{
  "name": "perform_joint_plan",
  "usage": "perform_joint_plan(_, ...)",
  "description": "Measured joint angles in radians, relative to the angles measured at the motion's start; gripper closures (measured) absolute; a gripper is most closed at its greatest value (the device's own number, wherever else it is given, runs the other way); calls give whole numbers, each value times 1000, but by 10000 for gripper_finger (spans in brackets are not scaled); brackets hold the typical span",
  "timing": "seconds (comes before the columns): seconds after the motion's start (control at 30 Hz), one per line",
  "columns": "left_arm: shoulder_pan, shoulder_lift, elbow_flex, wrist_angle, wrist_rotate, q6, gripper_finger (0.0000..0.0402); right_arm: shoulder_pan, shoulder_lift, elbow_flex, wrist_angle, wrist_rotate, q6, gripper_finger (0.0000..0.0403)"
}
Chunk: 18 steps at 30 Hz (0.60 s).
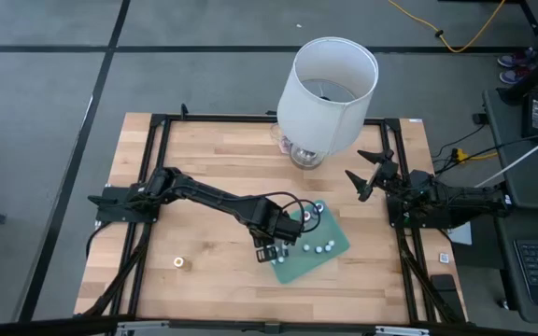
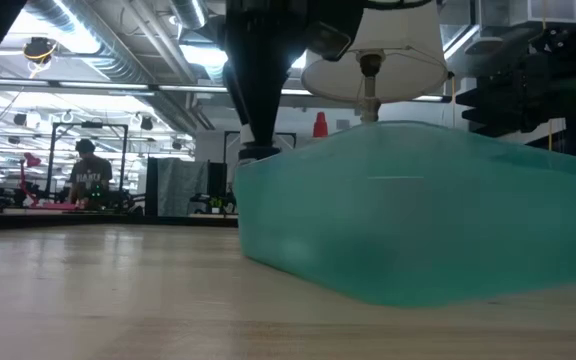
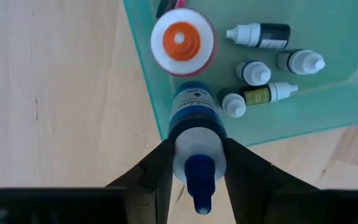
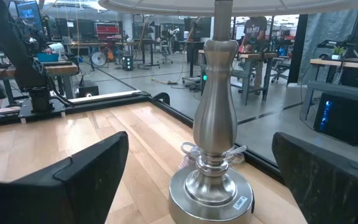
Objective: Pick & Place food coloring
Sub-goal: Put the large blue food coloring bottle into the green bin, then put the large yellow coloring bottle into the green bin
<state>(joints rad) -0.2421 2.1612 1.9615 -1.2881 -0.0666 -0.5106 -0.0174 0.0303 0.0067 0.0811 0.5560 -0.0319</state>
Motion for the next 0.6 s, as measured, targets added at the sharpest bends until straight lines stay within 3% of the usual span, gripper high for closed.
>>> perform_joint_plan(0.13, 0, 0, -8, -4, -20, 1, 283, 0, 0, 0, 0, 0, 0, 6)
perform_joint_plan(0.43, 5, 0, 5, -12, -19, 25, 195, 0, 0, 0, 0, 0, 0, 6)
perform_joint_plan(0.6, 9, -1, 65, -22, -16, 38, 183, 0, 0, 0, 0, 0, 0, 6)
